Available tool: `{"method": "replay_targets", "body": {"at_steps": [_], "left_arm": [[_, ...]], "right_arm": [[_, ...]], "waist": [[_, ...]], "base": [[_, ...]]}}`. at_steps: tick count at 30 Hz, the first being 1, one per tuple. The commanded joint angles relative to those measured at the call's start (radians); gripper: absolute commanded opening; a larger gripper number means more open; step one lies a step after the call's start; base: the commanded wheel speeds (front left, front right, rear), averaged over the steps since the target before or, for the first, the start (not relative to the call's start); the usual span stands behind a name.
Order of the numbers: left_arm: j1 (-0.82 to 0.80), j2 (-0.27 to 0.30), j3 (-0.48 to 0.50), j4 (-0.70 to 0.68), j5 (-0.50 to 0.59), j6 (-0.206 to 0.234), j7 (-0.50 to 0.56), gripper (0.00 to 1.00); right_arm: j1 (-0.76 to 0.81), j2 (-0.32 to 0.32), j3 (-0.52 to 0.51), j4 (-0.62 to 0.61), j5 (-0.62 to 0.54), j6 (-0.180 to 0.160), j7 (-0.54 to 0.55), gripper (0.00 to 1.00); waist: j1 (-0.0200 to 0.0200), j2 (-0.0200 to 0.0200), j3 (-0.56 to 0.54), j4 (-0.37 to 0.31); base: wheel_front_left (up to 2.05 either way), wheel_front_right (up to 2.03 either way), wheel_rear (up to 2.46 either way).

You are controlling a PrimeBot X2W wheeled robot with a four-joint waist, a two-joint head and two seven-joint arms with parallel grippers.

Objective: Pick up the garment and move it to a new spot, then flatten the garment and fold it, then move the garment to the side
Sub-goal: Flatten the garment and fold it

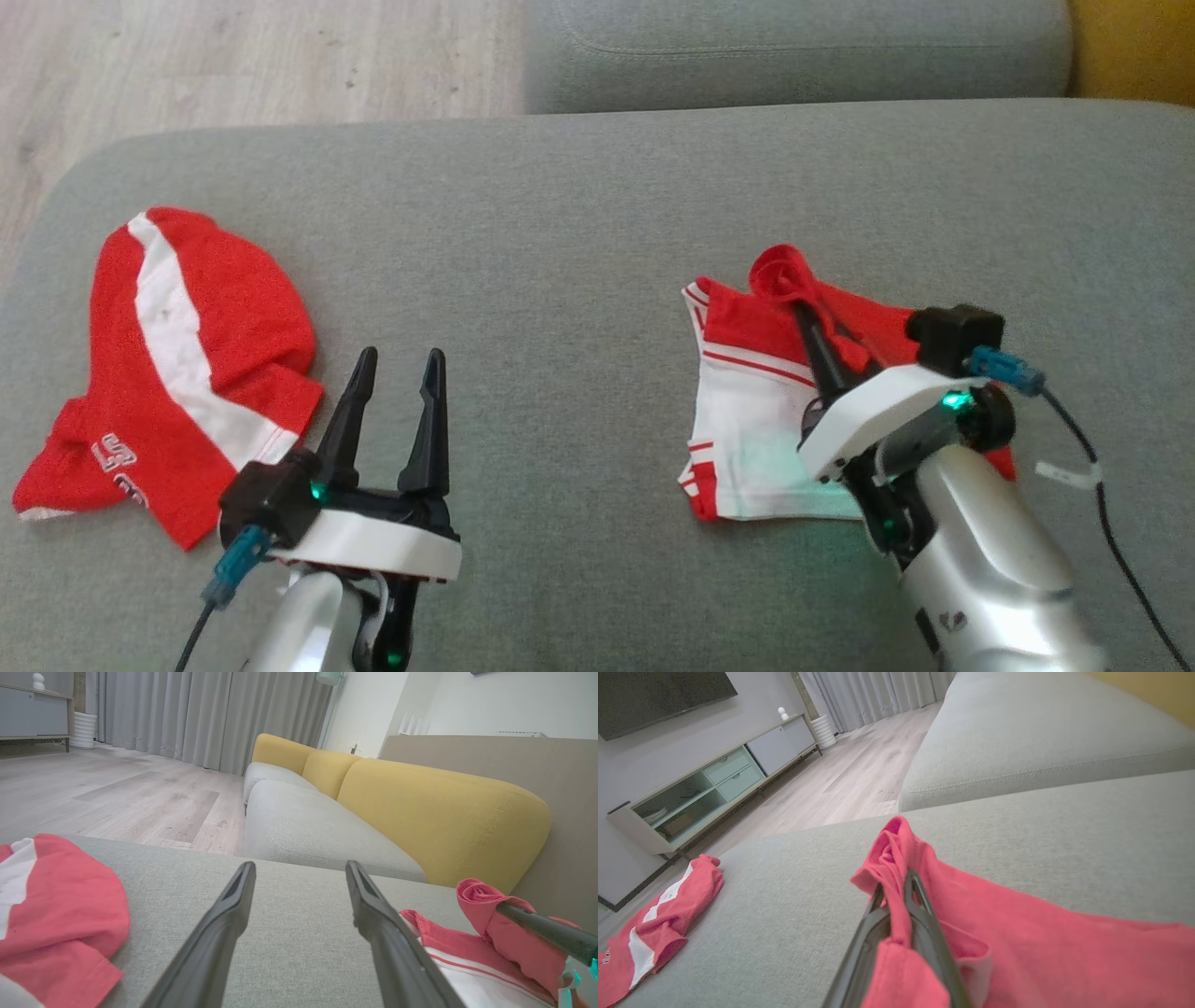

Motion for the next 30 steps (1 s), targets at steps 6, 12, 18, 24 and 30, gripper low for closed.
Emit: {"method": "replay_targets", "body": {"at_steps": [6,12,18,24,30], "left_arm": [[-0.032,0.002,0.028,-0.023,-0.012,0.002,-0.006,1.0],[-0.037,0.001,0.031,-0.02,-0.014,0.002,-0.006,1.0],[-0.038,0.0,0.034,-0.014,-0.015,0.002,-0.006,1.0],[-0.035,-0.001,0.042,-0.011,-0.016,0.002,-0.006,1.0],[-0.032,-0.001,0.048,-0.021,-0.013,0.002,-0.006,1.0]], "right_arm": [[-0.016,0.012,0.093,0.022,0.049,0.007,-0.043,0.0],[-0.025,0.012,0.146,0.085,0.079,0.007,-0.058,0.0],[-0.002,0.012,0.301,0.058,0.172,0.007,-0.034,1.0],[-0.012,0.012,0.365,0.024,0.204,0.007,-0.038,1.0],[-0.062,0.012,0.301,0.009,0.168,0.007,-0.08,1.0]], "waist": [[0.0,0.0,0.004,0.028],[0.0,0.0,0.013,0.035],[0.0,0.0,0.016,0.029],[0.0,0.0,0.006,0.004],[0.0,0.0,-0.002,-0.028]], "base": [[0.0,0.0,0.0],[0.0,0.0,0.0],[0.0,0.0,0.0],[0.0,0.0,0.0],[0.0,0.0,0.0]]}}
